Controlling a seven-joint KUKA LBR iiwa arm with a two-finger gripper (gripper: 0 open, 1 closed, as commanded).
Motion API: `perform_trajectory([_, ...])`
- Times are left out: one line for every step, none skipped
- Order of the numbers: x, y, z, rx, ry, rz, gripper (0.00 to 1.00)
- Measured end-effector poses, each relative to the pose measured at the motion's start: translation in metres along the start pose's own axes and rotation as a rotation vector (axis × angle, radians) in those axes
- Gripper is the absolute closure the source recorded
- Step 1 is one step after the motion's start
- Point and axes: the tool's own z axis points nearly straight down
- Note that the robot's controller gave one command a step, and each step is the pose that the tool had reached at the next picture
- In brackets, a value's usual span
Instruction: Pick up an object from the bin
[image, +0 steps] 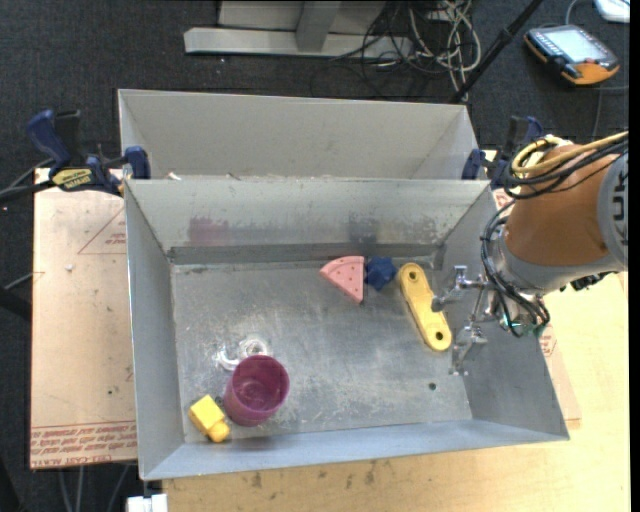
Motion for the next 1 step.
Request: perform_trajectory([-0.0019,0.0003,-0.0044,0.001,-0.008,-0.003,0.0])
